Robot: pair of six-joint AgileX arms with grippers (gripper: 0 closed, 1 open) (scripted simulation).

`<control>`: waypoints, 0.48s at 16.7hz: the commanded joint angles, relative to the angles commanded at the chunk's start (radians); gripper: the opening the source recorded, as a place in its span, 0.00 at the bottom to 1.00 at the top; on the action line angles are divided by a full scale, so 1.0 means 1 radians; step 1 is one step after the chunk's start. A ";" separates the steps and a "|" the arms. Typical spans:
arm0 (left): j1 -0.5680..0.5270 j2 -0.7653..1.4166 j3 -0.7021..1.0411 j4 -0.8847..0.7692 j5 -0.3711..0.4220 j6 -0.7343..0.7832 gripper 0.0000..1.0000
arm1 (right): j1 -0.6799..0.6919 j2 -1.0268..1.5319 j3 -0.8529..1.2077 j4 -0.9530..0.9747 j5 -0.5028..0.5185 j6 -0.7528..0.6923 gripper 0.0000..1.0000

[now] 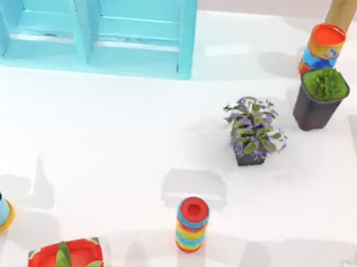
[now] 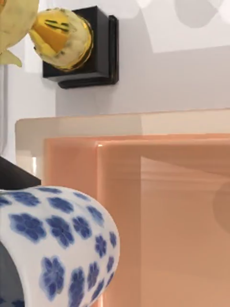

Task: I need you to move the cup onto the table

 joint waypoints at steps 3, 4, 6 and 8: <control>0.000 0.000 0.000 0.000 0.000 0.000 1.00 | -0.004 0.005 0.001 0.002 -0.001 0.000 0.00; 0.000 0.000 0.000 0.000 0.000 0.000 1.00 | -0.003 0.005 0.002 0.002 -0.001 0.001 0.00; 0.000 0.000 0.000 0.000 0.000 0.000 1.00 | 0.020 0.030 0.034 -0.006 -0.005 0.026 0.00; 0.000 0.000 0.000 0.000 0.000 0.000 1.00 | 0.072 0.085 0.106 -0.022 -0.012 0.081 0.00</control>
